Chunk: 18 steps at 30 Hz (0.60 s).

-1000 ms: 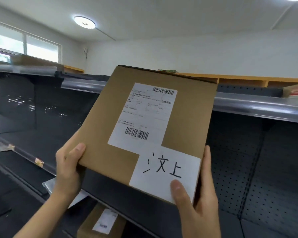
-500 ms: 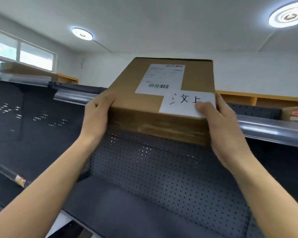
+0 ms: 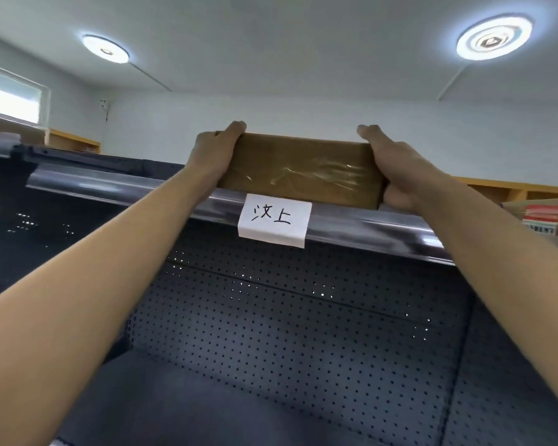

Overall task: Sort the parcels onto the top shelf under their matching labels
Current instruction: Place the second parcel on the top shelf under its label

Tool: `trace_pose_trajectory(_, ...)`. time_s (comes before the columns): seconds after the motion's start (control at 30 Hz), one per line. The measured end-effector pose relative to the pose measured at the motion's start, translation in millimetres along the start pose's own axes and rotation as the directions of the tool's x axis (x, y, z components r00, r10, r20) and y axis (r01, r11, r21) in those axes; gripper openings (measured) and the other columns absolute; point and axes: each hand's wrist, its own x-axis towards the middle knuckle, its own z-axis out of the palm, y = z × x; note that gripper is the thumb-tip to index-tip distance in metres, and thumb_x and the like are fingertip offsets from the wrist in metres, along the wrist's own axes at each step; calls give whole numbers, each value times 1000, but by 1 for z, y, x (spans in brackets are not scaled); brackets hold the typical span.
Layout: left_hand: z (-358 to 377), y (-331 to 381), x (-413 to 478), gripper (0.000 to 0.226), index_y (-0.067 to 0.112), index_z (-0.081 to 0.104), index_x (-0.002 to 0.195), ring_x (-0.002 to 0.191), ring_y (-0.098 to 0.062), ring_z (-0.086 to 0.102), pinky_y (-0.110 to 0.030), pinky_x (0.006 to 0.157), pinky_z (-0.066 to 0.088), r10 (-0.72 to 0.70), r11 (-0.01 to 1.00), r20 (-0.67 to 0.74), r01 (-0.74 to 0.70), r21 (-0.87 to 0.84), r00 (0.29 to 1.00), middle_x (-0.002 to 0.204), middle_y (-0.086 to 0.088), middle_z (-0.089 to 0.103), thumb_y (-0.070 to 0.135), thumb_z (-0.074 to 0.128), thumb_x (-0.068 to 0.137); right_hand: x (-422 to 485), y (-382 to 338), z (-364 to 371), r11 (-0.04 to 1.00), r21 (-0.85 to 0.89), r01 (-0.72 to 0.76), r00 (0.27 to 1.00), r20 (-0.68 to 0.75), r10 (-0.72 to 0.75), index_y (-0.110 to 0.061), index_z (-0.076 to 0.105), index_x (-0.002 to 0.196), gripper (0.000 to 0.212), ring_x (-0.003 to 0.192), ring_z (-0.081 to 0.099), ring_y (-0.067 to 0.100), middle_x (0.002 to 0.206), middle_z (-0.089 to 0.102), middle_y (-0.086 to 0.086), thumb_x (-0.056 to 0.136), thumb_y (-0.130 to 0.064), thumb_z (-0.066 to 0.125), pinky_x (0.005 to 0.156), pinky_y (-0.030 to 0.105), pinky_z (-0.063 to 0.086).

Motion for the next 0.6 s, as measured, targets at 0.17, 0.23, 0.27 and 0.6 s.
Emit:
trace_pose_trajectory(0.17,4,-4,21,39,9,60,105,70,-24,69,-41,70,63,-159,987,144,151,62,977,91,-11,65,44,63,90,18,11,-2,986,-124,-112,991,60,120,-5,58,117,70,94,73,28,112,74,14,75,-56,79,84,42,61)
trace_pose_trajectory(0.23,5,-4,23,30,10,58,91,51,-18,68,-29,47,56,-224,974,237,210,86,945,75,-9,66,39,58,97,19,13,-4,980,-161,-121,990,55,131,-2,55,116,73,96,73,29,113,73,15,71,-53,83,79,42,62)
trace_pose_trajectory(0.27,4,-3,21,32,8,57,87,45,-17,68,-25,41,52,-253,967,285,232,105,925,64,-7,67,38,56,99,19,13,-4,978,-173,-116,991,53,127,-1,54,118,77,95,73,30,113,73,16,69,-52,83,76,42,63)
trace_pose_trajectory(0.6,4,-9,24,50,1,54,87,86,-32,68,-45,83,59,-91,955,163,40,294,983,99,-19,66,50,63,92,6,12,3,956,-289,-57,997,30,68,4,54,115,67,56,68,14,84,63,6,85,-53,70,35,16,48)
